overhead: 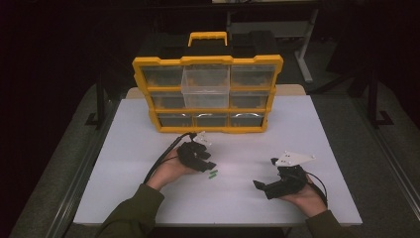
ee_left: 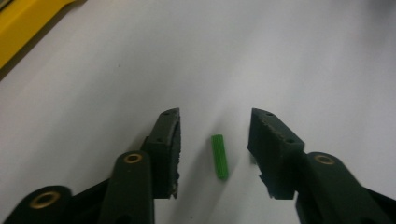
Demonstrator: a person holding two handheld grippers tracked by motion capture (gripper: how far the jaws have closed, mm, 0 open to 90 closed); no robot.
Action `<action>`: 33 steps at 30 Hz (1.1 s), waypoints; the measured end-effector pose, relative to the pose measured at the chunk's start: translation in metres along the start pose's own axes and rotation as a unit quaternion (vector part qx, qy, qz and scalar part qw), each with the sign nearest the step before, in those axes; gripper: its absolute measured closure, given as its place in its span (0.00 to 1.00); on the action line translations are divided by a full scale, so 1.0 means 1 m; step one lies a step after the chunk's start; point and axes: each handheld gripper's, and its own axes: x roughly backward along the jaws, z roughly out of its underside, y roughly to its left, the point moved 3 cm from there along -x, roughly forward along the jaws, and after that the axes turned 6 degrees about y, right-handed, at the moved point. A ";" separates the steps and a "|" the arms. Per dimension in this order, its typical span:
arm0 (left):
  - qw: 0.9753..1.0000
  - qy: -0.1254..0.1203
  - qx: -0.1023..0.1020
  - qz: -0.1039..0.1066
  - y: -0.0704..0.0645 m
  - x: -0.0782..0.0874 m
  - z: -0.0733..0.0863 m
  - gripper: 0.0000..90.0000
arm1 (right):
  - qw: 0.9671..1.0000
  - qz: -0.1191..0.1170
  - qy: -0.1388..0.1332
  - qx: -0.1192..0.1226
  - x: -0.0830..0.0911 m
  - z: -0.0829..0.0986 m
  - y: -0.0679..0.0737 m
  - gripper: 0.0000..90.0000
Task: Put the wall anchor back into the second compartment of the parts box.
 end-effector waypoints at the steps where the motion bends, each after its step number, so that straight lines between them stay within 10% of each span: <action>1: 1.000 0.001 0.000 0.001 0.000 0.000 0.000 0.63 | 1.000 0.000 0.001 -0.002 0.000 0.000 0.000 0.00; 33: 0.999 0.032 -0.006 0.005 0.002 -0.005 0.005 0.94 | 1.000 -0.001 0.001 -0.002 0.000 0.000 0.000 0.00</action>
